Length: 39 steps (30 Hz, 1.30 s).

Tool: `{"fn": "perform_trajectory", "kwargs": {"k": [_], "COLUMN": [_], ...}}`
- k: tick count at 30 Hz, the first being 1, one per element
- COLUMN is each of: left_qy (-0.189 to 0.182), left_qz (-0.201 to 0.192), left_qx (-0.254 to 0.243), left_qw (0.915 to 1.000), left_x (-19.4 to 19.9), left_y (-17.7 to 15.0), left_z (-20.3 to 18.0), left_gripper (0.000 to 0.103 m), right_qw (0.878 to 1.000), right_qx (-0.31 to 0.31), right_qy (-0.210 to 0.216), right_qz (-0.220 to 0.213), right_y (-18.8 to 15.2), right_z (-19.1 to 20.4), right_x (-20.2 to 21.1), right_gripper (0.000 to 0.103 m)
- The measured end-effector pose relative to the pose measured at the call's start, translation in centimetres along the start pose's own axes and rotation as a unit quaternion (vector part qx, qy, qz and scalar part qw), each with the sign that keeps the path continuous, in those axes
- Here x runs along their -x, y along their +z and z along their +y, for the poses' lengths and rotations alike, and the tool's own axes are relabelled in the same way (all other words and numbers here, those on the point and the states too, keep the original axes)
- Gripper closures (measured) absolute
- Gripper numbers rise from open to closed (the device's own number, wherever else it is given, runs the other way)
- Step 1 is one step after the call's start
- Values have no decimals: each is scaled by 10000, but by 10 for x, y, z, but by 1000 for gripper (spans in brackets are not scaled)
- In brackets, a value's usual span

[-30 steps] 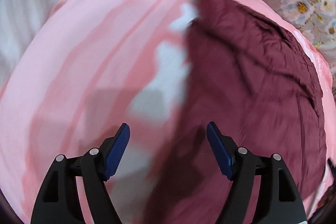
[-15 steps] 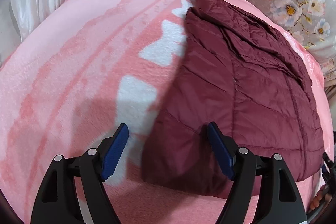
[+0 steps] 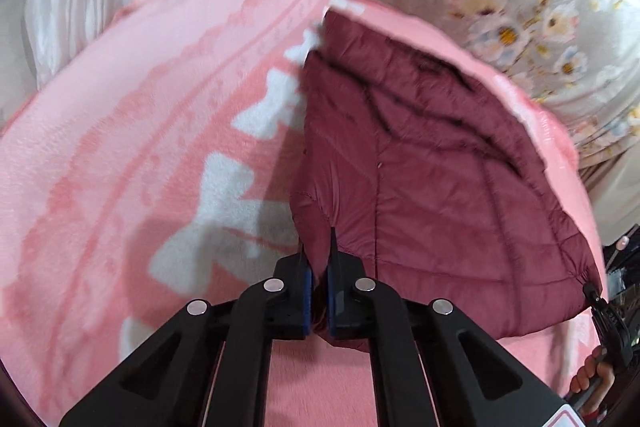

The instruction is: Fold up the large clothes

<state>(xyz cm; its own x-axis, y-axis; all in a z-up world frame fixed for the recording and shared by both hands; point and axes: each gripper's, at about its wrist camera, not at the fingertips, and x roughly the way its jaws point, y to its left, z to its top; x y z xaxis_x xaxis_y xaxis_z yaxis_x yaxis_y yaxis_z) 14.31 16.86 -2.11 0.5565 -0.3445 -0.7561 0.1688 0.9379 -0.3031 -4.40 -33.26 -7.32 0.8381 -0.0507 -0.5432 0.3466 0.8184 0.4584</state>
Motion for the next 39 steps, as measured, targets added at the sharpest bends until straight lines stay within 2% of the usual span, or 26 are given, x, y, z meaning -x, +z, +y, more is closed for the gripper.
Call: {"fn": "perform_trajectory", "kwargs": {"k": [4,7,11,15,17,20,22,26,29,34,39], "left_qy": [-270,-424,-670,-603,-578,-403,-215,230,589,1046,1304], "left_qz": [-428,-818,-1151,-1596,-1804,-1875,-1819,-1476,-1141,-666,-168], "left_qx": [-123,-161,-121,-387,-495,-583,-639,-661,-690,-716,-628], "left_qw": [9986,9956,9910,9846,9807,9797,9810,9866,9893,9897,9893], "left_x": [63,122,178,213,218,199,175,102,42,-43,-112], "left_y": [-11,-24,-31,-23,-11,21,43,94,117,132,126], "left_z": [3,11,15,-4,-13,-24,-30,-41,-44,-39,-27], "left_gripper": [100,100,100,100,100,100,99,99,99,99,97], "right_qw": [9965,9918,9843,9737,9698,9685,9728,9833,9898,9962,9977], "right_qx": [342,515,551,627,616,631,572,415,408,271,193], "right_qy": [441,573,782,944,1046,977,871,602,264,-170,-455], "right_qz": [-621,-1022,-1481,-1975,-2117,-2200,-2071,-1669,-1336,-808,-474], "right_y": [-1,-1,4,23,36,66,89,115,125,129,123], "right_z": [12,16,24,42,47,50,49,40,35,22,13], "right_x": [68,114,172,201,199,173,139,61,1,-80,-130], "right_gripper": [100,100,100,100,100,100,100,100,100,100,100]}}
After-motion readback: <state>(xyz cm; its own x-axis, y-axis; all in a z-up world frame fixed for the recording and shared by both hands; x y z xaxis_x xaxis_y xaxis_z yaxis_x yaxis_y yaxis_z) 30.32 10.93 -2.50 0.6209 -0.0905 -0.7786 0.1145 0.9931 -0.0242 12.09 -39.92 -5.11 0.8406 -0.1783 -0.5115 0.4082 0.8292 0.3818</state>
